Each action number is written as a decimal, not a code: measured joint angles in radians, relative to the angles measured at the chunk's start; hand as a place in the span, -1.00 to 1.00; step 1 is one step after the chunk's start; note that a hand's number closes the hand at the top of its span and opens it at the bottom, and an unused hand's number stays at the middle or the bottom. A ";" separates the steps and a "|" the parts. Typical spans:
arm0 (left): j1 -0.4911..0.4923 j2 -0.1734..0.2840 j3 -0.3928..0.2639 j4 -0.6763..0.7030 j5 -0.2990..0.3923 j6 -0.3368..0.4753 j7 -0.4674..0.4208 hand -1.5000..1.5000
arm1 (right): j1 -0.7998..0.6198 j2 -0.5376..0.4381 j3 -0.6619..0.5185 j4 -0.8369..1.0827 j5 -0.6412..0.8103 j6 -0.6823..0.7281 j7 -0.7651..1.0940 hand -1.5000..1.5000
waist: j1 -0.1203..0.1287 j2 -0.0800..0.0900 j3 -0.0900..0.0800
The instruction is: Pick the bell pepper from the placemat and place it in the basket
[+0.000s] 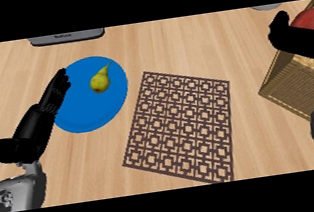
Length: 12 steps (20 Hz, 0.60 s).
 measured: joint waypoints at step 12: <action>0.015 -0.008 0.005 0.002 -0.005 -0.001 -0.015 0.00 | 0.016 -0.189 -0.292 0.218 -0.205 -0.111 -0.174 1.00 | -0.003 -0.001 0.000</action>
